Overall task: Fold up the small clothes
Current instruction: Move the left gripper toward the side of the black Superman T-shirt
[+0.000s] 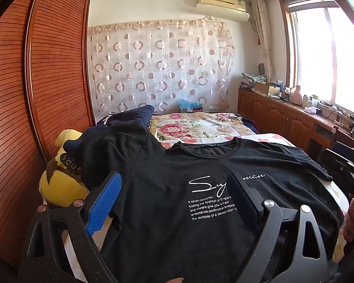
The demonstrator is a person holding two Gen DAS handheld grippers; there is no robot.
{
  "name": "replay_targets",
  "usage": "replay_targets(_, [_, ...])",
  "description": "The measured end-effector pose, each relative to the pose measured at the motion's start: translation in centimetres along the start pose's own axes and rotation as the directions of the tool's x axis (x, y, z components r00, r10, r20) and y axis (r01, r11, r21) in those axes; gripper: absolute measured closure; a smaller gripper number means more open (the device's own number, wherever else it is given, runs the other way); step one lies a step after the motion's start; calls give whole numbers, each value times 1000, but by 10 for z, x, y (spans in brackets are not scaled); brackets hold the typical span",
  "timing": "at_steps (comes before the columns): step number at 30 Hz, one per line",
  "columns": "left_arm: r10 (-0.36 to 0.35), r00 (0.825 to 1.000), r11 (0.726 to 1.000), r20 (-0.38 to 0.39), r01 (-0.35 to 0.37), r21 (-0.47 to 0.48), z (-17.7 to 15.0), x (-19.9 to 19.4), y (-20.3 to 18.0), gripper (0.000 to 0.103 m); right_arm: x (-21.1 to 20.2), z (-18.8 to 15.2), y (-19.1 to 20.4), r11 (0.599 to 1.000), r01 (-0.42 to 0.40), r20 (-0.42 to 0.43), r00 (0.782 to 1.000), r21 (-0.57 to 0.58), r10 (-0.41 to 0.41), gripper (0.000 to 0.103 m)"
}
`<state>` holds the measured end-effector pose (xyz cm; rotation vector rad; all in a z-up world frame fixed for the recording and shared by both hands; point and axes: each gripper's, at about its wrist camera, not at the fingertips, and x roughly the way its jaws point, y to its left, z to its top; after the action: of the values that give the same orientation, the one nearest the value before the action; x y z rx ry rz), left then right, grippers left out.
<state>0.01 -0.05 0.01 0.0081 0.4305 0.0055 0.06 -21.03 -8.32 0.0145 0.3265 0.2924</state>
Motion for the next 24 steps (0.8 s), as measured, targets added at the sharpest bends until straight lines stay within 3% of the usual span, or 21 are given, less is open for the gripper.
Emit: replay_targets(24, [-6,1000,1000,8,6,-2,1,0,0,12,0,0,0,1000,0,0,1000,-1,0,0])
